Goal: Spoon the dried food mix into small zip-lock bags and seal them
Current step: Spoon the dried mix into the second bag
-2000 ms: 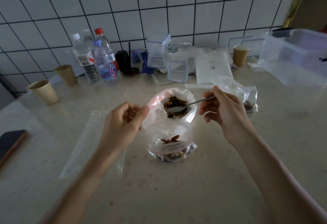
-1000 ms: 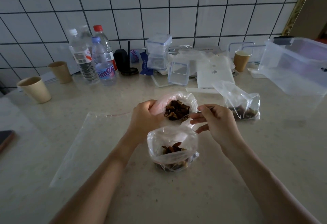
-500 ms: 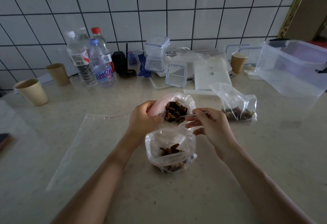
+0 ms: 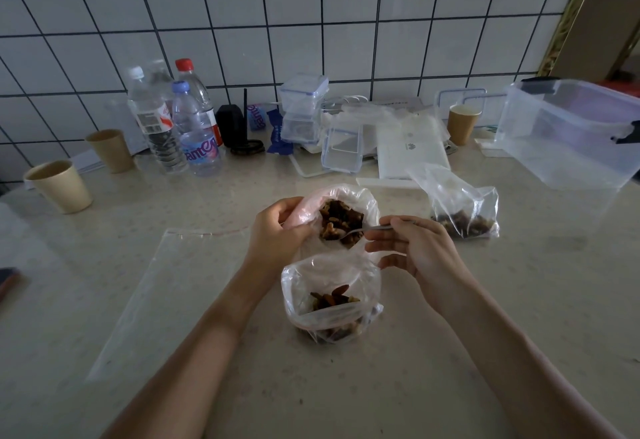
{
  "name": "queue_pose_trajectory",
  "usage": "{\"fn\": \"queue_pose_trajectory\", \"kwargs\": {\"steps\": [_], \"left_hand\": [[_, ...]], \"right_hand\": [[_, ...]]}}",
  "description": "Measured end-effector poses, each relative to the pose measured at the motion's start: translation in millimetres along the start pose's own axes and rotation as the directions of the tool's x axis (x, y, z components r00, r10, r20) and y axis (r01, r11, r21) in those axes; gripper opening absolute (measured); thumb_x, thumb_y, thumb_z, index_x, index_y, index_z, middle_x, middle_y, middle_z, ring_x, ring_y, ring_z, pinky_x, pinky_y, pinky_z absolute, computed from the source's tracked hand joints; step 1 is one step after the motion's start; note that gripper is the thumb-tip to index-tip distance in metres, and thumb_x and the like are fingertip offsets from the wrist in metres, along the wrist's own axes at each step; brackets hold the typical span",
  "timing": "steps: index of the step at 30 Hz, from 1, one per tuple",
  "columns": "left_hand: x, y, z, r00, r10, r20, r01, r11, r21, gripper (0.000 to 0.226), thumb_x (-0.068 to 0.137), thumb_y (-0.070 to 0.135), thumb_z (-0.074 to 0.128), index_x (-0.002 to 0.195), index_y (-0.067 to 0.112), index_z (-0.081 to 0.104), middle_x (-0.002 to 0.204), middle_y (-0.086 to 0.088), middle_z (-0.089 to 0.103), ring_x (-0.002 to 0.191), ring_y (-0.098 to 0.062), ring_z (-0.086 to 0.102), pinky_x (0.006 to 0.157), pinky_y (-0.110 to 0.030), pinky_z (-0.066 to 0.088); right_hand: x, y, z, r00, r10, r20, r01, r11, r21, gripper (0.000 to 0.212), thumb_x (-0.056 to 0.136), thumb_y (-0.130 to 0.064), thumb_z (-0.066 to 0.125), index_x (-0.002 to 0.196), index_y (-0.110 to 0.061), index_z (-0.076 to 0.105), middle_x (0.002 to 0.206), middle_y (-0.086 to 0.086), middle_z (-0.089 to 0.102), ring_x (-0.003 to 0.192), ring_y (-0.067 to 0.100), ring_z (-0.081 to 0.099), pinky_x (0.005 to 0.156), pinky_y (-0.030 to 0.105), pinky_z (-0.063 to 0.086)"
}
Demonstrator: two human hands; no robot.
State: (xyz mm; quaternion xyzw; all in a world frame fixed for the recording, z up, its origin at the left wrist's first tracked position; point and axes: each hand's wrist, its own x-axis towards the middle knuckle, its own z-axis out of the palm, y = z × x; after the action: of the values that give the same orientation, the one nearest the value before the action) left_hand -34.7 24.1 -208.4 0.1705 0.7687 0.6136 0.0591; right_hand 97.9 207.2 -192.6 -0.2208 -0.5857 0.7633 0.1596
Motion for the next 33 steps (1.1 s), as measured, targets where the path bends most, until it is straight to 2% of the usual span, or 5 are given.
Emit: {"fn": "queue_pose_trajectory", "kwargs": {"steps": [12,18,22,28,33], "left_hand": [[2.9,14.5,-17.2,0.996,0.029,0.088,-0.035,0.997,0.071,0.044,0.090,0.026,0.077,0.132,0.031,0.066,0.118,0.019,0.070,0.108,0.002,0.067,0.085,-0.017,0.053],[-25.7,26.5,-33.3,0.989,0.136,0.049,-0.145,0.946,0.289,0.019,0.095,0.038,0.072,0.113,0.038,0.069,0.118,0.023,0.069,0.113,-0.006,0.064,0.100,-0.031,0.051],[-51.7,32.8,-44.3,0.964,0.257,0.061,-0.263,0.911,0.317,0.014,0.095,0.045,0.068,0.105,0.037,0.074,0.103,0.028,0.073,0.101,0.005,0.066,0.085,-0.019,0.050],[-75.8,32.4,-46.1,0.951,0.144,0.275,-0.240,0.902,0.358,0.035,0.084,0.070,0.068,0.092,0.037,0.078,0.081,0.017,0.074,0.073,-0.003,0.066,0.067,-0.012,0.047],[-76.1,28.8,-38.2,0.977,0.156,0.148,-0.192,0.942,0.276,0.007,0.089,0.044,0.077,0.085,0.039,0.079,0.077,0.010,0.074,0.052,-0.010,0.067,0.054,-0.013,0.047]], "right_hand": [[-6.4,-18.9,-7.1,0.988,-0.152,0.018,0.148,0.978,0.145,0.025,0.108,-0.011,0.046,0.106,0.002,0.068,0.093,0.025,0.075,0.077,0.035,0.072,0.052,0.036,0.051],[-14.0,-32.8,-11.4,0.962,-0.260,0.082,0.240,0.950,0.198,0.028,0.109,-0.013,0.042,0.096,-0.003,0.065,0.079,0.021,0.068,0.069,0.034,0.068,0.048,0.034,0.047],[-16.8,-37.2,-12.9,0.957,-0.259,0.134,0.238,0.959,0.153,0.029,0.109,-0.017,0.042,0.092,-0.005,0.062,0.071,0.019,0.063,0.064,0.034,0.064,0.047,0.034,0.044],[-20.6,-35.5,-9.7,0.931,-0.262,0.255,0.289,0.954,-0.076,0.034,0.111,-0.020,0.040,0.087,-0.006,0.060,0.066,0.016,0.063,0.062,0.037,0.062,0.048,0.035,0.043],[-30.6,-32.8,-2.2,0.786,-0.513,0.345,0.617,0.686,-0.386,0.038,0.111,-0.021,0.038,0.081,-0.008,0.056,0.057,0.012,0.061,0.051,0.031,0.057,0.050,0.039,0.044]]}}
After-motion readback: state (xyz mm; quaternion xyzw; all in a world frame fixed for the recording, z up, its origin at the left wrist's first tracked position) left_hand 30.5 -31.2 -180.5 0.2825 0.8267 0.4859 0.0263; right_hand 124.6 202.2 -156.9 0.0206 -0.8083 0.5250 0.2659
